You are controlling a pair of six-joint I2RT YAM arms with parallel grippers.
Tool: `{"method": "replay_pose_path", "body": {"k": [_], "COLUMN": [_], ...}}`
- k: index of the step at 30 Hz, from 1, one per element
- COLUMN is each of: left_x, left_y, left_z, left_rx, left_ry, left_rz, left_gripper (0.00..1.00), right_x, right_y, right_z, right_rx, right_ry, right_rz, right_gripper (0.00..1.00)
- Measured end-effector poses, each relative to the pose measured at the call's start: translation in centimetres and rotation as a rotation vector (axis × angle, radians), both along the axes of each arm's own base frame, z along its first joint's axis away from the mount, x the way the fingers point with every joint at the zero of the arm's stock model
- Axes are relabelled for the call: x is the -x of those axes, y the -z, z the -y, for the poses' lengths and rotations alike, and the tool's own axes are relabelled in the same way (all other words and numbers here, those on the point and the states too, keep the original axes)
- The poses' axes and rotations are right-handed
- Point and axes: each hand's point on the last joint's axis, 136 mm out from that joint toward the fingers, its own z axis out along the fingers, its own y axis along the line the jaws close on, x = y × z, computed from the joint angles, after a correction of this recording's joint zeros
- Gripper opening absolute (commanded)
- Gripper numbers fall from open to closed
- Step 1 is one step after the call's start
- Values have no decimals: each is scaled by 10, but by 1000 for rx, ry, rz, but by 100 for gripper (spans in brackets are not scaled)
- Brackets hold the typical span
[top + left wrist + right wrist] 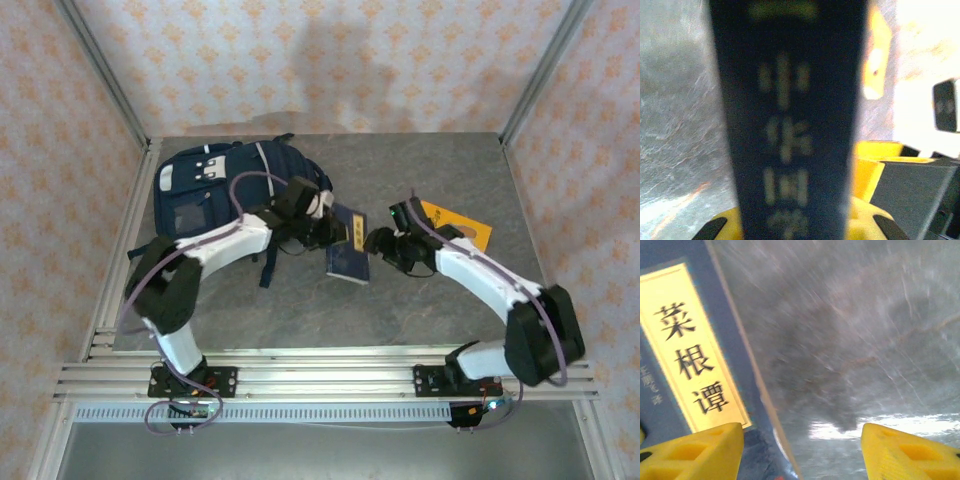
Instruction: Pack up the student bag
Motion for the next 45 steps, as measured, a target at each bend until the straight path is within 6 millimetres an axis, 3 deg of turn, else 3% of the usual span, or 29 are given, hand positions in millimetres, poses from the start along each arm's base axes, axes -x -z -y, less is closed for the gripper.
{"method": "replay_pose_path", "body": {"k": [3,5,8,11,16,22,27,30,34,37,43,45], "left_x": [-10,-20,-31,-38,-36,-32,-31,-31,-30,-27,-26,-25], "left_y": [-62,-104,-146,-178,-212,-232,-229,-229,-229,-229,-230,-229], "left_z": [-13,-24,-41,-60,-91,-103,-101,-101,-100,-96,-93,-91], "left_rx": [68,135,215,278,373,449,465,469,478,481,493,490], "left_ry": [-119,-231,-378,-512,-681,-760,-771,-773,-780,-775,-767,-761], "left_rz": [127,212,298,358,413,429,410,406,398,394,390,385], "left_gripper": [0,0,0,0,0,0,0,0,0,0,0,18], "right_x": [-15,-21,-27,-35,-48,-56,-58,-58,-56,-54,-53,-52], "right_y": [-62,-103,-154,-188,-213,-231,-232,-236,-256,-266,-262,-260], "right_z": [-3,-4,-6,-12,-23,-56,-90,-101,-115,-117,-108,-106], "right_rx": [-103,-210,-366,-506,-713,-892,-966,-984,-1013,-1014,-928,-900], "right_ry": [62,114,171,208,249,185,113,88,44,29,52,54], "right_rz": [161,279,418,493,518,505,468,463,491,521,563,571], "right_gripper": [68,75,81,82,85,88,88,81,63,43,0,0]}}
